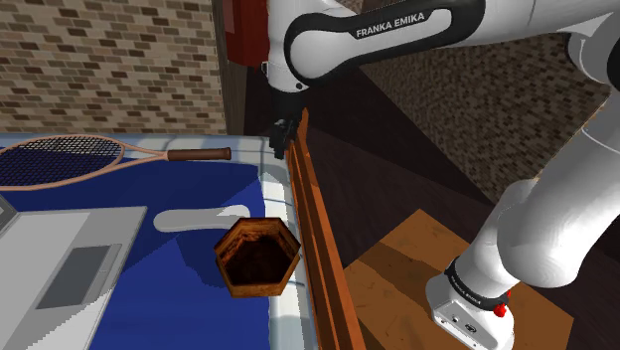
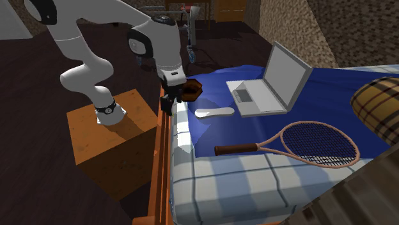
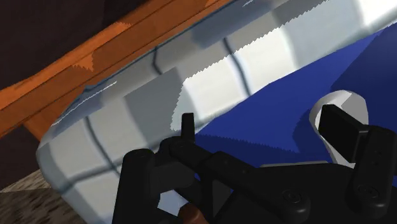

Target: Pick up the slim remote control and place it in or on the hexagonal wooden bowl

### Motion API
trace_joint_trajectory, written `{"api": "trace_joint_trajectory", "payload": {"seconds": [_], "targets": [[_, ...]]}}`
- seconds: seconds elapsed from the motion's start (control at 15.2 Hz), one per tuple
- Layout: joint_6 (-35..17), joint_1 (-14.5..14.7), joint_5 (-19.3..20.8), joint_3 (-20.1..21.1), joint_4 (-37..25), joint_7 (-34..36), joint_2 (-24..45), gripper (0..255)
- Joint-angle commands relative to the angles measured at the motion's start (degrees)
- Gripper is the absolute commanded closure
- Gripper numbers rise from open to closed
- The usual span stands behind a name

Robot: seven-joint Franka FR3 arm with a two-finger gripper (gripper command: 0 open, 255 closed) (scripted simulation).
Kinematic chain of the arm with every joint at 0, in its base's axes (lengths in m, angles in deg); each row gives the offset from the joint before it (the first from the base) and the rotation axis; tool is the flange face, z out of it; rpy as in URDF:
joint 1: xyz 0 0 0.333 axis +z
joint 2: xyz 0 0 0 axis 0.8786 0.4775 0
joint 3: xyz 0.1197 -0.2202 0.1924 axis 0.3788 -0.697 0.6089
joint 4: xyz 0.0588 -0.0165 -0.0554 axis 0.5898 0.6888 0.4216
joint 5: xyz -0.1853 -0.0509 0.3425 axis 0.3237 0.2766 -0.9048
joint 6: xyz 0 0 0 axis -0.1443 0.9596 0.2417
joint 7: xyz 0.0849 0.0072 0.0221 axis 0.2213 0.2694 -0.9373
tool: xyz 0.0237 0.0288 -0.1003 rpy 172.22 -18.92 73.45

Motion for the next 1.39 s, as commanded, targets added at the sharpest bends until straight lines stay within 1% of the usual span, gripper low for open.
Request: {"api": "trace_joint_trajectory", "payload": {"seconds": [0.0,0.53,1.12,1.32], "targets": [[-0.92,1.11,0.65,1.14,-2.24,-0.17,3.22,0],[-2.75,5.84,4.51,4.7,-12.83,-1.13,16.3,0],[-2.19,12.68,9.64,7.26,-26.77,-2.72,30.72,0],[-4.08,12.72,9.95,7.05,-25.65,-2.51,31.53,0]]}}
